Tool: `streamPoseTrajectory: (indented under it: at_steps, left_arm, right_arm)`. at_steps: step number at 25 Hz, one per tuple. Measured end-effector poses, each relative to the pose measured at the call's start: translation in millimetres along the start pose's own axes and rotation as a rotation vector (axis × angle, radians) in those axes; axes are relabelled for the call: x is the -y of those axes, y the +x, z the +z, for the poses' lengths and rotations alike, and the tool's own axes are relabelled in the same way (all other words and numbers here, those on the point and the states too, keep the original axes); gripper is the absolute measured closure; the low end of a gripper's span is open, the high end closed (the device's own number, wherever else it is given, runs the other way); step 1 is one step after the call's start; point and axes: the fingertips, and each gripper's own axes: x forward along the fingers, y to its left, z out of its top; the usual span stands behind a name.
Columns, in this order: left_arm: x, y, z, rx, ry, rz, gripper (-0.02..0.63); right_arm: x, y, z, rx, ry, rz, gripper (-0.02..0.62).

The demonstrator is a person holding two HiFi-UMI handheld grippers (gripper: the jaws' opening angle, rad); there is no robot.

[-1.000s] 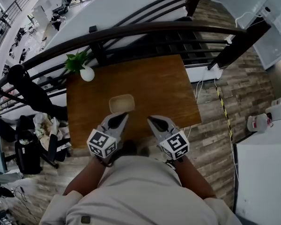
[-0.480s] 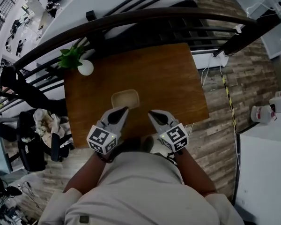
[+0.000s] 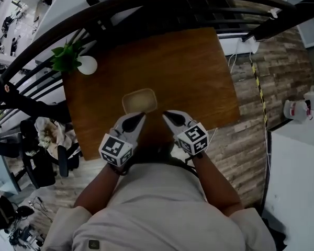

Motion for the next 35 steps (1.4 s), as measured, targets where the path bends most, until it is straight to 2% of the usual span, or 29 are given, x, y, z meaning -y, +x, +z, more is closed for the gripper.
streamPoseTrajectory:
  at_steps: [4, 19, 26, 35]
  left_arm:
    - [-13.6, 26.9, -11.9, -0.037, -0.018, -0.010, 0.603]
    - [-49.3, 56.1, -67.4, -0.144, -0.045, -0.043, 0.603]
    - [-60.5, 62.4, -89.9, -0.189, -0.054, -0.056, 0.603]
    - [-71.1, 66.2, -97.6, -0.203, -0.074, -0.069, 0.603]
  right_arm:
    - [29.7, 13.4, -17.4, -0.012, 0.145, 0.019, 0.543]
    - [79.3, 78.8, -94.8, -0.071, 0.418, 0.076, 0.520]
    - [85.9, 93.4, -109.7, -0.075, 0.488, 0.093, 0.512]
    - [88.0, 106.5, -122.9, -0.074, 0.590, 0.157, 0.510]
